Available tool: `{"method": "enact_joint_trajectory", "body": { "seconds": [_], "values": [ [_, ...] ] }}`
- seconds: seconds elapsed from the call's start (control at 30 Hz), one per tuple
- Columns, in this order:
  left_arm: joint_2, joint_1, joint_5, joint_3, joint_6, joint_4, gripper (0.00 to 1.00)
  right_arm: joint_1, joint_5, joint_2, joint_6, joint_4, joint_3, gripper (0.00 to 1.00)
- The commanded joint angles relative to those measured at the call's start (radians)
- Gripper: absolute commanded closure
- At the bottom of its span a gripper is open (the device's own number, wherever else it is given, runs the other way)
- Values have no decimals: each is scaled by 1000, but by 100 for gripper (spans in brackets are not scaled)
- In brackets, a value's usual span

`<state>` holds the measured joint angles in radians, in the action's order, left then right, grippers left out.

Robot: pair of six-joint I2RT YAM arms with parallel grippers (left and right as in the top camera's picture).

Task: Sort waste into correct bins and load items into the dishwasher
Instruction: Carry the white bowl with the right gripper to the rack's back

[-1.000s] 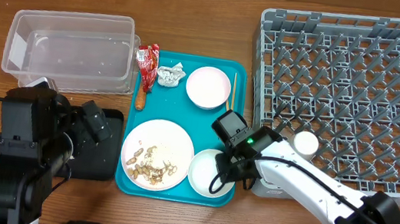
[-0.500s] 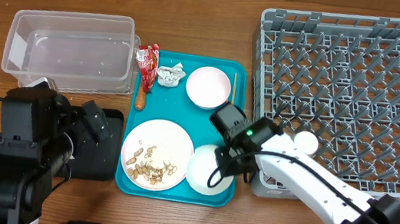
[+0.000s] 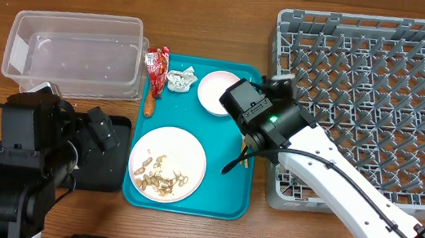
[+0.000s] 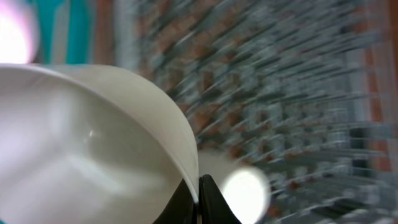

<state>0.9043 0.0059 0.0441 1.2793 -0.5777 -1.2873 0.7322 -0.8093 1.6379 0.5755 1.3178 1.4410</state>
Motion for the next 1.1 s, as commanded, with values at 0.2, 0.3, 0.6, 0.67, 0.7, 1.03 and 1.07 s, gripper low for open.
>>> {"method": "enact_joint_trajectory", "body": {
  "seconds": [0.2,0.3,0.6,0.67,0.7,1.03,1.07],
  "values": [
    [-1,-5,-4,14,-13,2,0,-109,-518,1,157,-163,30,96],
    [-1,-5,-5,14,-13,2,0,-204,-494,14,153,-218,30,96],
    [-1,-5,-4,14,-13,2,0,-456,-419,179,37,-278,30,96],
    [-1,-5,-4,14,-13,1,0,-488,-420,204,37,-285,30,96],
    [-1,-5,-4,14,-13,2,0,-497,-420,211,37,-287,30,96],
    [-1,-5,-4,14,-13,2,0,-484,-411,223,18,-341,29,96],
    [-1,-5,-4,14,-13,2,0,-483,-403,224,18,-344,28,96]
  ]
}}
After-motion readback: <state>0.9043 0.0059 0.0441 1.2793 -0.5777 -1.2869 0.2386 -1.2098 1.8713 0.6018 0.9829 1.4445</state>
